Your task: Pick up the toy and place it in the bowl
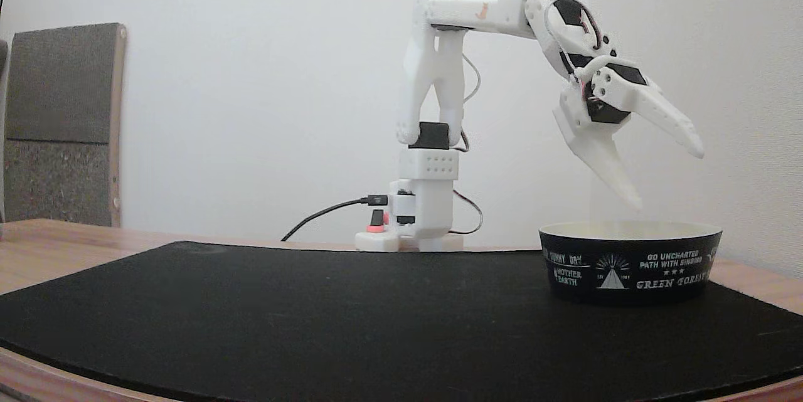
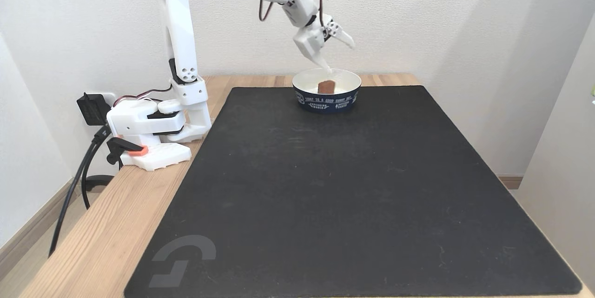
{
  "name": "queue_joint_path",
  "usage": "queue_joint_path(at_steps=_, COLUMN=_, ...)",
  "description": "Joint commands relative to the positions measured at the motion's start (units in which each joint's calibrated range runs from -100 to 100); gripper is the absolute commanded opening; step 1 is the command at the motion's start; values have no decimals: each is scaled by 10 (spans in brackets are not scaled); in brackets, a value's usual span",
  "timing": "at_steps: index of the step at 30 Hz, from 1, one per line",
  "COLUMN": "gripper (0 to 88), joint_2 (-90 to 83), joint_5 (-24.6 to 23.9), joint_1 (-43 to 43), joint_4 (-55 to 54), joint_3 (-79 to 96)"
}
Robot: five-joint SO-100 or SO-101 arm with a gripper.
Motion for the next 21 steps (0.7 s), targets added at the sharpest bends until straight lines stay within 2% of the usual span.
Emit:
queue_joint_path(at_steps=1, gripper=330, joint_2=-48, joint_5=0, joint_1=100, joint_4=-18, joint_3=-47)
queue_joint_path(at_steps=4, gripper=321, joint_2=-113, joint_5=0, joint_1=177, joint_4=-11, joint_3=-45)
queue_joint_path(at_steps=5, gripper=294, joint_2=-144, joint_5=-1, joint_1=200, joint_4=-1, joint_3=-32)
queue_joint_path(at_steps=6, gripper=186, joint_2=-215, joint_5=0, joint_1=247, joint_4=17, joint_3=16)
queue_joint_path(at_steps=9, gripper=30, joint_2=-318, joint_5=2, joint_1=287, joint_4=9, joint_3=147)
queue_joint_path(at_steps=10, gripper=35, joint_2=-384, joint_5=2, joint_1=286, joint_4=5, joint_3=255)
queue_joint_path(at_steps=15, gripper=40, joint_2=-547, joint_5=-4, joint_1=275, joint_4=-43, joint_3=541)
queue_joint_path(at_steps=21, gripper=40, joint_2=-715, joint_5=-4, joint_1=263, joint_4=-65, joint_3=760)
